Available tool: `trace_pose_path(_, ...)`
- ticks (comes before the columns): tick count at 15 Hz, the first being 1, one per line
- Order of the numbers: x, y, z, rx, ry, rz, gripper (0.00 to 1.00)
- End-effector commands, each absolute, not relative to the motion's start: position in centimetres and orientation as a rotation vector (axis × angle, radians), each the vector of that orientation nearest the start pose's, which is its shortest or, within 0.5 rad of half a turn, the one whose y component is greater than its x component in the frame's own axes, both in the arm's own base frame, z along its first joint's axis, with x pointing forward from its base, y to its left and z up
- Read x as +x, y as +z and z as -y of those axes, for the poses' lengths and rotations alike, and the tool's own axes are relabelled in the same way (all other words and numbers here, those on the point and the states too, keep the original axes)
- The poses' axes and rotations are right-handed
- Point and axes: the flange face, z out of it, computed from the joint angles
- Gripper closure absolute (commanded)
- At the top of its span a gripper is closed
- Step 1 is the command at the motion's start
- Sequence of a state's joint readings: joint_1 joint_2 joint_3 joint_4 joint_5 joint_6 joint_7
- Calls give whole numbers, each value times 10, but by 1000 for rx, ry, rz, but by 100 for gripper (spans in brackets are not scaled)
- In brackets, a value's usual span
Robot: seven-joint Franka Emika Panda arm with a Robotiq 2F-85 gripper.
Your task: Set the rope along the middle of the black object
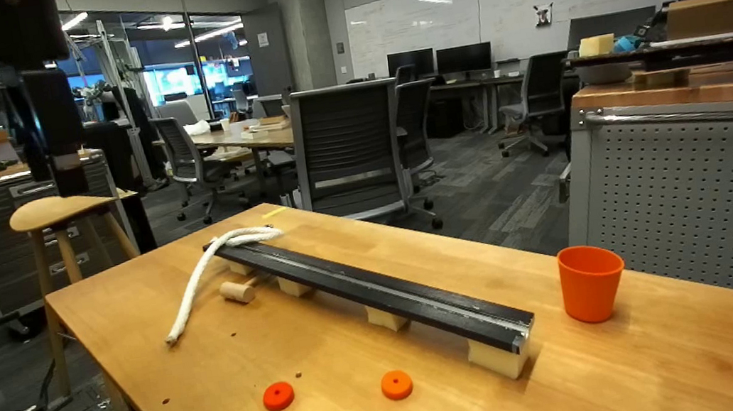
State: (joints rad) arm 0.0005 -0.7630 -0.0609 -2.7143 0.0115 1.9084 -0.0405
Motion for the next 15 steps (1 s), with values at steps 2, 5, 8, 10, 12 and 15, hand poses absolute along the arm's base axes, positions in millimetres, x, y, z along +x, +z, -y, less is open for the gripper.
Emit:
trace_pose_path(2, 344, 412, -42, -3020, 13, 291, 0)
trace_pose_path(5, 352, 387, -81, -2989, -43, 487, 0)
trace_pose_path(8, 360, 363, -117, -2937, -147, 629, 0)
trace_pose_path(10, 361, 346, -136, -2899, -199, 722, 0)
trace_pose_path(12, 362, 328, -150, -2870, -218, 788, 0)
trace_pose_path(15, 361, 298, -170, -2828, -237, 831, 0)
